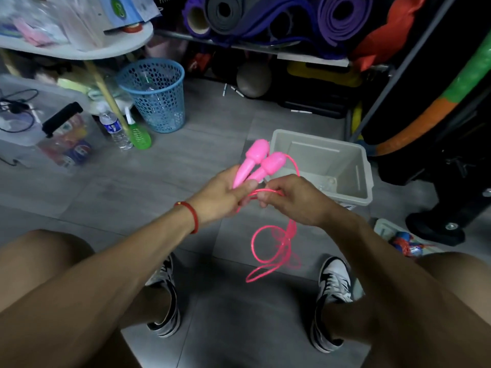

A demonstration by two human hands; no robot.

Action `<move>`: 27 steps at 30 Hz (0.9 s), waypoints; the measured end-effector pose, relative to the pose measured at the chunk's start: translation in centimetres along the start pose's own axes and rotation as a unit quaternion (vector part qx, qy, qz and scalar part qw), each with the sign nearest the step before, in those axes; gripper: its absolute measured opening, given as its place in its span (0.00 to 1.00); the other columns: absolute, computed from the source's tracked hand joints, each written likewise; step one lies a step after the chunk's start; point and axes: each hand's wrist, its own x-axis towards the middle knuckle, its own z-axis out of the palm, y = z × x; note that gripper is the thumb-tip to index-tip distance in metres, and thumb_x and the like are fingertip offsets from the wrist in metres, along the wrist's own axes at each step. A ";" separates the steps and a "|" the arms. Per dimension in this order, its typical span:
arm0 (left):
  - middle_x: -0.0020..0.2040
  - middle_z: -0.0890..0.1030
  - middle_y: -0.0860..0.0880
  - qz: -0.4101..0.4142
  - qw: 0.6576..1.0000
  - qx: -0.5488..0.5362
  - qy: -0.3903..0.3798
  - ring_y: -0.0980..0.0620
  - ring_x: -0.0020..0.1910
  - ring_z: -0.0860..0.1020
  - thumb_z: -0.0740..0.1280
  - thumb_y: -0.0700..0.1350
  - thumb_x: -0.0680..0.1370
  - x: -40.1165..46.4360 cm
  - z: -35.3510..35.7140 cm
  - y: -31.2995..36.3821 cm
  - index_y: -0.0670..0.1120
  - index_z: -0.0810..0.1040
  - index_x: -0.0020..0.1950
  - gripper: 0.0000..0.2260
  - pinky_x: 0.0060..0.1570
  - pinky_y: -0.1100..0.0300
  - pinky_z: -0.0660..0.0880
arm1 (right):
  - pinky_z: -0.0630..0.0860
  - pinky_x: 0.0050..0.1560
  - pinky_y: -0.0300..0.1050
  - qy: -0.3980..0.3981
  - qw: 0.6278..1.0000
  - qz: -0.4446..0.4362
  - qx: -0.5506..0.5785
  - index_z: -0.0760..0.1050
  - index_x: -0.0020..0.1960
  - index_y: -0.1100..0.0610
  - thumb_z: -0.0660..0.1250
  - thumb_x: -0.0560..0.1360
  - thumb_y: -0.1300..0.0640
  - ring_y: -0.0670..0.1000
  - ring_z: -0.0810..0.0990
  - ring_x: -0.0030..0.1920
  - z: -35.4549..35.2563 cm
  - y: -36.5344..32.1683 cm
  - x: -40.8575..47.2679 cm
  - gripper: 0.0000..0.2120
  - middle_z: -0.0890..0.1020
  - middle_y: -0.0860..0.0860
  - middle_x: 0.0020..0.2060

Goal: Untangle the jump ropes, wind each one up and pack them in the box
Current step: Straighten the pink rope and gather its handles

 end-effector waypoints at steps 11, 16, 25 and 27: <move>0.35 0.70 0.45 -0.066 0.878 -0.148 0.451 0.57 0.23 0.68 0.61 0.46 0.84 2.0 -12.2 0.0 0.48 0.68 0.55 0.03 0.22 0.67 0.64 | 0.78 0.48 0.50 -0.072 0.977 0.145 -0.141 0.79 0.37 0.51 0.67 0.80 0.51 0.53 0.83 0.41 -0.3 10.7 -5.8 0.13 0.81 0.48 0.35; 0.38 0.81 0.38 -0.117 0.937 0.102 0.314 0.46 0.25 0.75 0.65 0.51 0.81 1.6 -10.4 -3.0 0.46 0.77 0.56 0.10 0.24 0.59 0.72 | 0.78 0.42 0.45 0.066 0.990 0.109 -0.054 0.82 0.38 0.48 0.69 0.79 0.51 0.46 0.83 0.35 -1.1 7.1 -5.9 0.11 0.84 0.48 0.31; 0.33 0.80 0.53 -0.057 0.990 -0.087 0.093 0.53 0.24 0.70 0.63 0.47 0.83 -2.0 1.3 1.0 0.48 0.75 0.50 0.04 0.29 0.57 0.73 | 0.70 0.44 0.33 0.067 0.996 -0.043 -0.033 0.81 0.43 0.53 0.64 0.82 0.52 0.41 0.77 0.38 -0.9 0.1 -3.6 0.12 0.79 0.40 0.34; 0.31 0.79 0.54 -0.092 0.979 -0.181 0.012 0.54 0.24 0.67 0.60 0.45 0.84 -2.7 3.5 1.9 0.48 0.75 0.49 0.06 0.28 0.59 0.69 | 0.72 0.45 0.36 0.079 0.996 -0.043 -0.019 0.81 0.41 0.51 0.65 0.82 0.51 0.42 0.79 0.39 -0.6 -0.5 -3.2 0.12 0.81 0.41 0.35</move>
